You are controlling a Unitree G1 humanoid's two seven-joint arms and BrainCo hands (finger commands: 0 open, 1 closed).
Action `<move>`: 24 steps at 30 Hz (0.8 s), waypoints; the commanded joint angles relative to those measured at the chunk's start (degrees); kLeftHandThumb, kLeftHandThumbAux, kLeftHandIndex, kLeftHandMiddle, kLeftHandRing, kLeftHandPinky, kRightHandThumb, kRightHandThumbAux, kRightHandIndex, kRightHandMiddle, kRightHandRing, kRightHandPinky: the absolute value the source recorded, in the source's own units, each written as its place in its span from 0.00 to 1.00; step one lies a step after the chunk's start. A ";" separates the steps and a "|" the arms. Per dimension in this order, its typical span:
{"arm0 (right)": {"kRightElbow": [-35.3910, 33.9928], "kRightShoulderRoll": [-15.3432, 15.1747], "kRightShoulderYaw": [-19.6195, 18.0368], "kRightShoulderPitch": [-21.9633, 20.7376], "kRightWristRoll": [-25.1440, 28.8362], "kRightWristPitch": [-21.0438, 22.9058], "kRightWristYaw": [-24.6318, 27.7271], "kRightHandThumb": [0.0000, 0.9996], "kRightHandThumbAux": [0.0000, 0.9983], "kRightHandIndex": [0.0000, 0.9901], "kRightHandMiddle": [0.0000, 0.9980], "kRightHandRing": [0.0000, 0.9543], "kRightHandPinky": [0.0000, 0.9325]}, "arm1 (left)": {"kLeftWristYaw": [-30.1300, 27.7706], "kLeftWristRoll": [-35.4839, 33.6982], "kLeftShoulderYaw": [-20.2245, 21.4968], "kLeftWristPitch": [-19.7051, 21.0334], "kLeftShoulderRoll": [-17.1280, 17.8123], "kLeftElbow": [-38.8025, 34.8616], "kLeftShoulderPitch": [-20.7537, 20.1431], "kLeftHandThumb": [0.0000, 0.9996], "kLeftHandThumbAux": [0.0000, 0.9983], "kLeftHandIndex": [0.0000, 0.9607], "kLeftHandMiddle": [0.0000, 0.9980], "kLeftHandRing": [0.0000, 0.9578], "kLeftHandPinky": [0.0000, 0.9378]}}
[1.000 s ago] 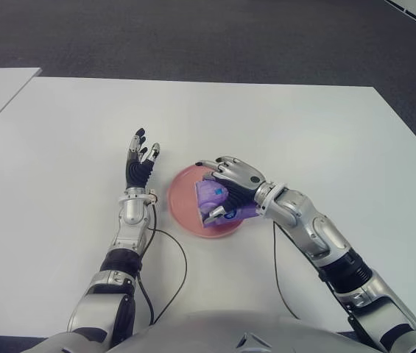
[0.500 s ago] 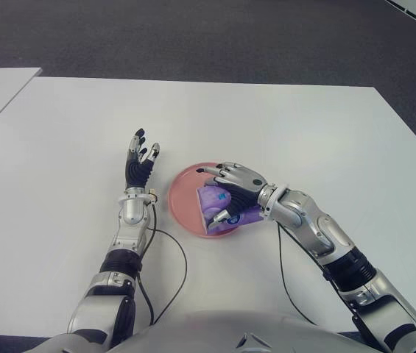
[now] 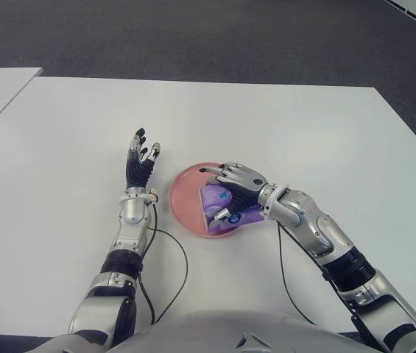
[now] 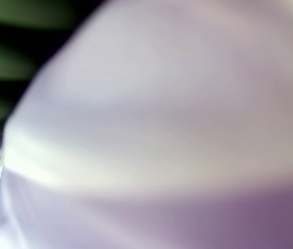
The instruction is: Put the tissue paper into the plate.
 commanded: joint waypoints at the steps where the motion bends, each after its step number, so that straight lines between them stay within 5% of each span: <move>1: 1.70 -0.20 -0.96 0.35 -0.14 -1.05 -2.57 0.00 0.32 0.00 0.00 0.00 0.00 | 0.85 0.60 0.00 1.52 -0.18 -0.22 0.85 0.00 0.52 0.00 0.00 0.00 0.00; 10: 4.68 1.05 -2.62 0.38 1.94 -2.90 -7.90 0.00 0.33 0.00 0.00 0.00 0.00 | 2.37 1.50 0.05 1.29 -0.16 0.72 0.43 0.00 0.52 0.00 0.00 0.00 0.00; 24: 7.01 1.61 -3.46 0.08 4.00 -3.33 -8.75 0.02 0.33 0.00 0.00 0.00 0.00 | 2.90 1.93 -0.18 -0.29 0.06 2.56 -0.26 0.00 0.48 0.00 0.00 0.00 0.00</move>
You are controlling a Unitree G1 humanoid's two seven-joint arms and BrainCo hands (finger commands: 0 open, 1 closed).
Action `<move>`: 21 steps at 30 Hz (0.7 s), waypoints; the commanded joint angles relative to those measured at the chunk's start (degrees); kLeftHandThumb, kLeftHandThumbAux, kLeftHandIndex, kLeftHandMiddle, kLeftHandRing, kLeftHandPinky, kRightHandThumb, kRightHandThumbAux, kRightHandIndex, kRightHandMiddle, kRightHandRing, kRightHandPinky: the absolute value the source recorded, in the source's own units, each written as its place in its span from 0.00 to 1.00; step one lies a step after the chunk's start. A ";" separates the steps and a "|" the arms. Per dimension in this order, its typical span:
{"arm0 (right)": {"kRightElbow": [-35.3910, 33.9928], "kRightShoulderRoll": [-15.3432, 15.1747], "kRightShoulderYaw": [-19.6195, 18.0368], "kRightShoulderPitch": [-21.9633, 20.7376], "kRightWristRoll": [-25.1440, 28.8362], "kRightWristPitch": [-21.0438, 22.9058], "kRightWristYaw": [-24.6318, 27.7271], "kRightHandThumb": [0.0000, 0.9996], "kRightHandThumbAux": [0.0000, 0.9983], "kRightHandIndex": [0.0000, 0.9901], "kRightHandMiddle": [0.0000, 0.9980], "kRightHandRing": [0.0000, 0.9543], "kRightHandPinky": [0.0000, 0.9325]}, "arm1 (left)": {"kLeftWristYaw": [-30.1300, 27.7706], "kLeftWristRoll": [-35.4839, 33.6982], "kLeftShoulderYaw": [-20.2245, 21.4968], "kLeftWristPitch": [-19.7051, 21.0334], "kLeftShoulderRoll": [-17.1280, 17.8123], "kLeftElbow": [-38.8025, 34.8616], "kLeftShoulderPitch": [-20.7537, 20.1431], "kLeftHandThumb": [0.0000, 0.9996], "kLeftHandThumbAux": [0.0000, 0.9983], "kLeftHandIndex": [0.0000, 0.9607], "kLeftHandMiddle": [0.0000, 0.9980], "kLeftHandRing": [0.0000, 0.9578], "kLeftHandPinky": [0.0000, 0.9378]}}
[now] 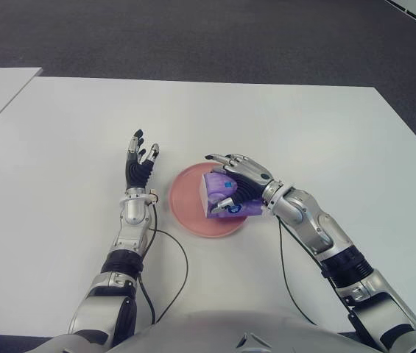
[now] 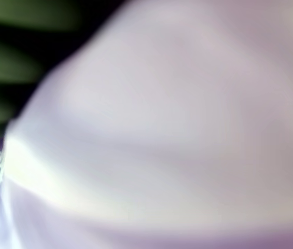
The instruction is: Put the tissue paper into the plate.
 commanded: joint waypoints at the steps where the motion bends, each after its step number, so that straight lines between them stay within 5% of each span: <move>1: 1.11 0.10 -0.25 0.06 0.72 -0.53 -0.09 0.02 0.33 0.00 0.00 0.00 0.00 | 0.62 0.72 -0.18 -0.74 0.11 1.33 -0.07 0.00 0.48 0.00 0.00 0.00 0.00; 10: 1.65 0.19 -0.28 -0.17 0.26 -0.54 -0.50 0.02 0.32 0.00 0.00 0.00 0.00 | 0.23 0.43 -0.24 -1.60 -0.04 2.12 -0.29 0.00 0.47 0.00 0.00 0.00 0.00; 21: 3.44 3.11 0.89 -0.85 -9.38 0.97 -13.50 0.04 0.35 0.00 0.00 0.00 0.00 | 0.55 0.83 -0.52 -2.51 -0.18 2.64 -0.48 0.00 0.47 0.00 0.00 0.00 0.00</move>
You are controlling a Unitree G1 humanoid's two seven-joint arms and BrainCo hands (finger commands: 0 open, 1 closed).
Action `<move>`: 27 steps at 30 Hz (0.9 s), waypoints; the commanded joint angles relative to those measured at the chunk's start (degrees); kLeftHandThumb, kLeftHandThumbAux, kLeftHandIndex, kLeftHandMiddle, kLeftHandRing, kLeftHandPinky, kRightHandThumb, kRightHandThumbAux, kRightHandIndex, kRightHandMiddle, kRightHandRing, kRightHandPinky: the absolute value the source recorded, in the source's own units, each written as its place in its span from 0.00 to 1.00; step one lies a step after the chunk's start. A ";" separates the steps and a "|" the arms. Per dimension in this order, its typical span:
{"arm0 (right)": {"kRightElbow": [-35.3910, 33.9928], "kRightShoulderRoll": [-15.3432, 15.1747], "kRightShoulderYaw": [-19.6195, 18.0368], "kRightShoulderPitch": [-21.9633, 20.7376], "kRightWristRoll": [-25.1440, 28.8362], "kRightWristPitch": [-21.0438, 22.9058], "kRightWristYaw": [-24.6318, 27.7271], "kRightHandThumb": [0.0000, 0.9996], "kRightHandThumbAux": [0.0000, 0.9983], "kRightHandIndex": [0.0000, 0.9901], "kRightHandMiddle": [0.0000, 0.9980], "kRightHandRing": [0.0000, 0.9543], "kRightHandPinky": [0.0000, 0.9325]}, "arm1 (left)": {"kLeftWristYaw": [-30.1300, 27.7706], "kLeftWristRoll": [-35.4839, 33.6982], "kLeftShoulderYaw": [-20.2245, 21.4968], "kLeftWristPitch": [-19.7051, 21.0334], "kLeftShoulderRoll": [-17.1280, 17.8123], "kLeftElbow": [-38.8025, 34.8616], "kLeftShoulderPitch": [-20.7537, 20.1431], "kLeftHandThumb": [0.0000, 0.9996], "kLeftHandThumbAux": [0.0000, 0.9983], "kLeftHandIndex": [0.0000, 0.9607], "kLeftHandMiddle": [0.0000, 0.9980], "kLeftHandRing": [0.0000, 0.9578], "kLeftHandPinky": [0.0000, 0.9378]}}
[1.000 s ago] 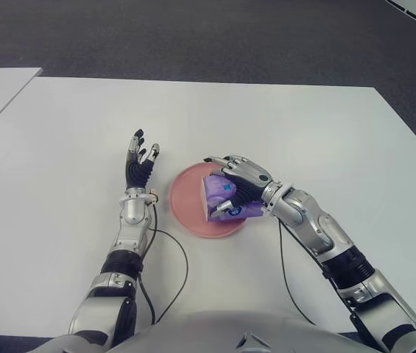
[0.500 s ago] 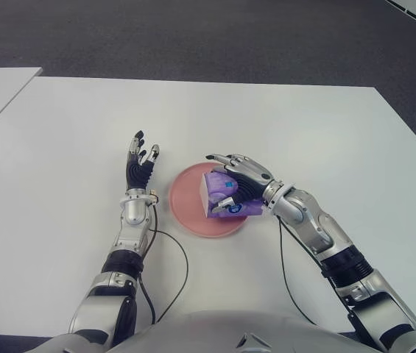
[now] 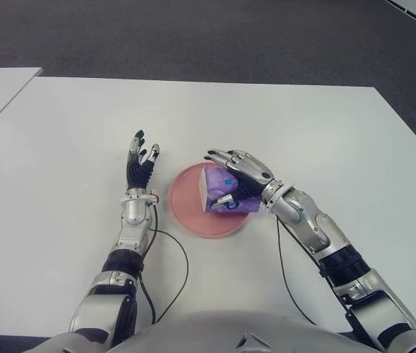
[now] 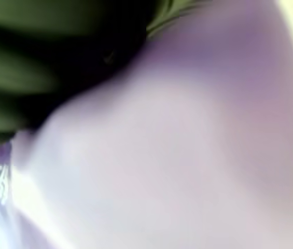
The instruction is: Put the tissue paper into the plate.
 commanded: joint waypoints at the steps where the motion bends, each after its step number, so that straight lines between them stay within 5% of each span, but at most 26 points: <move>1: 1.13 1.68 0.84 -0.32 -4.19 1.22 -5.75 0.04 0.36 0.00 0.00 0.00 0.00 | 0.56 0.87 -0.43 -0.84 -0.15 1.11 -0.01 0.00 0.48 0.00 0.00 0.00 0.00; 11: 10.94 5.58 3.10 -1.67 -7.06 -2.76 -22.68 0.09 0.39 0.00 0.00 0.00 0.00 | 0.99 1.40 -0.48 -1.23 -0.16 1.60 -0.32 0.00 0.48 0.00 0.00 0.00 0.00; 27: 18.98 8.03 5.26 -4.67 -5.94 -4.28 -27.85 0.12 0.36 0.00 0.00 0.00 0.00 | 0.65 0.83 -0.40 -0.38 -0.54 1.06 -0.38 0.00 0.48 0.00 0.00 0.00 0.00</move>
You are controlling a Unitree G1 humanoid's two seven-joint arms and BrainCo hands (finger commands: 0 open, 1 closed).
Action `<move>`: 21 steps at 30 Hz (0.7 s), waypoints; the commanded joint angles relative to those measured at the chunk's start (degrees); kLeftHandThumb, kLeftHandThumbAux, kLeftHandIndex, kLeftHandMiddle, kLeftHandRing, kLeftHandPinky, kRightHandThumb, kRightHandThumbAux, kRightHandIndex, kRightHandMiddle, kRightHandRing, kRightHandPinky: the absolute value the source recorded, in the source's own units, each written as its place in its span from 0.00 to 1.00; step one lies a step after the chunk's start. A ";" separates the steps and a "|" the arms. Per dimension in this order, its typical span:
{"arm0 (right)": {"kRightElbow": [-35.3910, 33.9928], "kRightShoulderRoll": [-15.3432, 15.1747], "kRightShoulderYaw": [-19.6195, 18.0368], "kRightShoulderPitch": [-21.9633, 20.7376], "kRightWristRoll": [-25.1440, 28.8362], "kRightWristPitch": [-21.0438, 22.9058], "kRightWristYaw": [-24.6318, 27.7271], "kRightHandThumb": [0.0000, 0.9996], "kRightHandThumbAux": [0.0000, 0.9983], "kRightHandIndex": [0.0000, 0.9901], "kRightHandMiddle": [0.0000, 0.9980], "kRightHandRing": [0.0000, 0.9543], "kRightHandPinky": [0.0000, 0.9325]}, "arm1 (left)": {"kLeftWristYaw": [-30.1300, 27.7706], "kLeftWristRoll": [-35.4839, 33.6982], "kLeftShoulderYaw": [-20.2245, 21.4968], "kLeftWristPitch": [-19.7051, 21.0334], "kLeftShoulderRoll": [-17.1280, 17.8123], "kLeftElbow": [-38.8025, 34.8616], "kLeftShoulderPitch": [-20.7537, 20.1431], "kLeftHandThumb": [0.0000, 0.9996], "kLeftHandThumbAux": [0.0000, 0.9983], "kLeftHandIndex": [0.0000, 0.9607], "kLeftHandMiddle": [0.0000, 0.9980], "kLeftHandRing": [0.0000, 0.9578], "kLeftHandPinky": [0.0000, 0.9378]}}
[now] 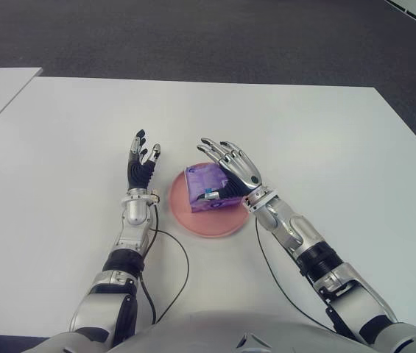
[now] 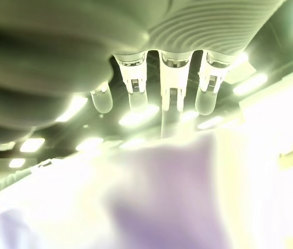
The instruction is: Put the tissue paper into the plate.
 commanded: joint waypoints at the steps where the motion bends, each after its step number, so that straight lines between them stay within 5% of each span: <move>1: 2.74 1.22 0.84 -1.01 0.39 -0.38 -1.41 0.12 0.36 0.00 0.00 0.00 0.00 | 0.22 0.19 -0.28 0.86 -0.44 0.26 -0.02 0.00 0.48 0.00 0.00 0.00 0.00; 21: 5.37 2.55 1.41 -2.12 1.68 -0.17 -2.37 0.08 0.35 0.00 0.00 0.00 0.00 | 1.16 0.45 -0.32 2.10 -0.63 -0.49 0.02 0.00 0.47 0.00 0.00 0.00 0.00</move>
